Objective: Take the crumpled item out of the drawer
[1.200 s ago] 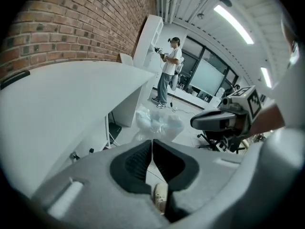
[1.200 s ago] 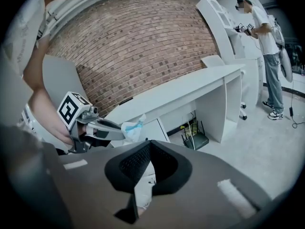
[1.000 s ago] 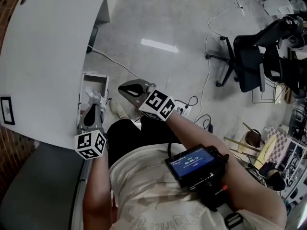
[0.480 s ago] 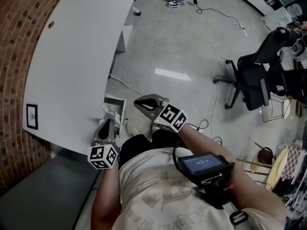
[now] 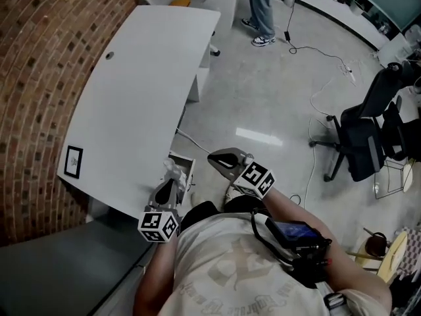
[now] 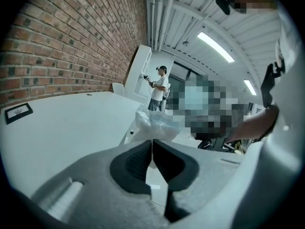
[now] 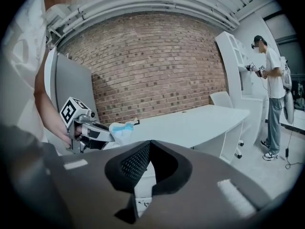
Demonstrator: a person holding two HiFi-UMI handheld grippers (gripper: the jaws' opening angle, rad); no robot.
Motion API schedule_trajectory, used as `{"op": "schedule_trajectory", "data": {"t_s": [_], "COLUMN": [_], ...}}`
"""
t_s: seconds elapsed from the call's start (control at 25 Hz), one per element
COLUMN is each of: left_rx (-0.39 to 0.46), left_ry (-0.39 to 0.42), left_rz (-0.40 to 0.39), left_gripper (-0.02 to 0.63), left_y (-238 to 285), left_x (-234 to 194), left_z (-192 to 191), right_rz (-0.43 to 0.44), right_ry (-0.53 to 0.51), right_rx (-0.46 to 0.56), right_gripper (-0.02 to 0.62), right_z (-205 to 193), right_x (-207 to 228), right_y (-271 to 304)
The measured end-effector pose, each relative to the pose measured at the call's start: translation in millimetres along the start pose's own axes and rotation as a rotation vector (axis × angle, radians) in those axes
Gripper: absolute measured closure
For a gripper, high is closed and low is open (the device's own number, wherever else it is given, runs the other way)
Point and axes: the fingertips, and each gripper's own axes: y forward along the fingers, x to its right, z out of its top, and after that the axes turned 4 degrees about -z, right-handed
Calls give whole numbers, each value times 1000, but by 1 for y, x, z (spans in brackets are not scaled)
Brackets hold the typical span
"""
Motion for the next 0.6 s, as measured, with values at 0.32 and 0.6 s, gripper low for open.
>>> {"op": "schedule_trajectory", "data": {"t_s": [0.32, 0.6], "left_rx": [60, 84], "left_ry": [36, 54], "left_rz": [0, -3], "left_gripper": [594, 594], "left_y": [-17, -26], "left_x": [15, 27], "left_z": [21, 29], "right_rz": [24, 29], "right_ry": [-73, -79], "right_rx": [52, 59], "right_gripper": [588, 588], "right_z": [31, 27], "right_x": [-8, -1], "right_y": [-26, -45]}}
